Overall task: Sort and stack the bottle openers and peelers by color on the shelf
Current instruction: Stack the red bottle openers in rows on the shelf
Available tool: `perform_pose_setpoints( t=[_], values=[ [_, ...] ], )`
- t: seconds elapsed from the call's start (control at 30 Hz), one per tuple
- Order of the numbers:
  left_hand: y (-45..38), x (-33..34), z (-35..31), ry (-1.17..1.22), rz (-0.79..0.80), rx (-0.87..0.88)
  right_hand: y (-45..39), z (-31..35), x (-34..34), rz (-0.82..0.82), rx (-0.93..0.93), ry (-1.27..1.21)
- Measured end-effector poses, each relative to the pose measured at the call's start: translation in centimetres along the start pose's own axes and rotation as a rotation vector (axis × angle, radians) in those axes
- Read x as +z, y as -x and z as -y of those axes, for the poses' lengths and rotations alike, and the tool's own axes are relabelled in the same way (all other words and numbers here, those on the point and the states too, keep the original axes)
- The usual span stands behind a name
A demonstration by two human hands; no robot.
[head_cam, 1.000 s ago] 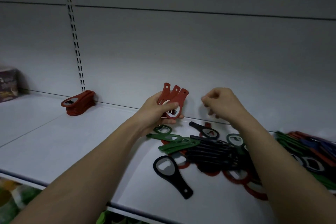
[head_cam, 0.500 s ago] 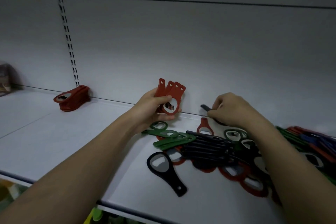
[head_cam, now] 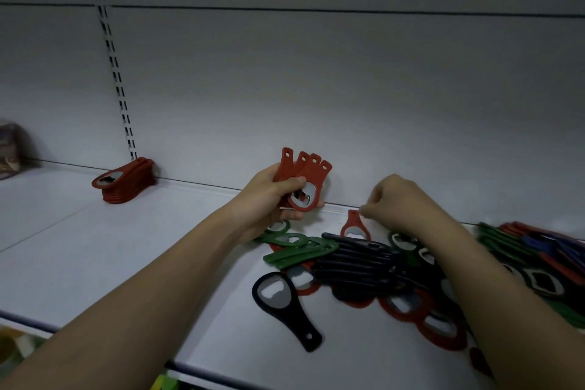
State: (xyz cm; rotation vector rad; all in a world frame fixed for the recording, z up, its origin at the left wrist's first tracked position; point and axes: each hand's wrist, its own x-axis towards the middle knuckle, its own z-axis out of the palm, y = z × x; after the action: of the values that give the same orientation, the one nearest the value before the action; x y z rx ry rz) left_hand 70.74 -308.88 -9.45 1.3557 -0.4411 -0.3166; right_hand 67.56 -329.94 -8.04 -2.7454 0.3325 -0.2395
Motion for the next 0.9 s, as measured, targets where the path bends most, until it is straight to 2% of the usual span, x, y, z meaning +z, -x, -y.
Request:
perform_pose_setpoints(
  t=[0.2, 0.33, 0.5, 0.6, 0.7, 0.8, 0.9],
  values=[
    [0.0, 0.4, 0.0, 0.004, 0.005, 0.004, 1.3, 2.4, 1.5, 0.126, 0.005, 0.102],
    [-0.2, 0.4, 0.3, 0.0, 0.002, 0.008, 0.8, 3.2, 1.7, 0.185, 0.011, 0.041],
    [-0.3, 0.0, 0.3, -0.037, -0.041, 0.023, -0.2, 2.7, 1.4, 0.141, 0.021, -0.033],
    [-0.4, 0.0, 0.1, -0.018, -0.077, 0.017, -0.3, 1.9, 0.1, 0.006, -0.028, -0.211],
    [-0.3, 0.2, -0.1, 0.042, -0.079, 0.012, 0.2, 1.1, -1.6, -0.171, -0.098, -0.508],
    [-0.2, 0.2, 0.0, 0.07, -0.062, 0.014, 1.2, 1.6, -2.7, -0.089, -0.128, -0.831],
    [-0.3, 0.3, 0.0, 0.039, -0.036, 0.023, 2.0, 2.8, -2.4, 0.068, -0.144, -0.944]
  ],
)
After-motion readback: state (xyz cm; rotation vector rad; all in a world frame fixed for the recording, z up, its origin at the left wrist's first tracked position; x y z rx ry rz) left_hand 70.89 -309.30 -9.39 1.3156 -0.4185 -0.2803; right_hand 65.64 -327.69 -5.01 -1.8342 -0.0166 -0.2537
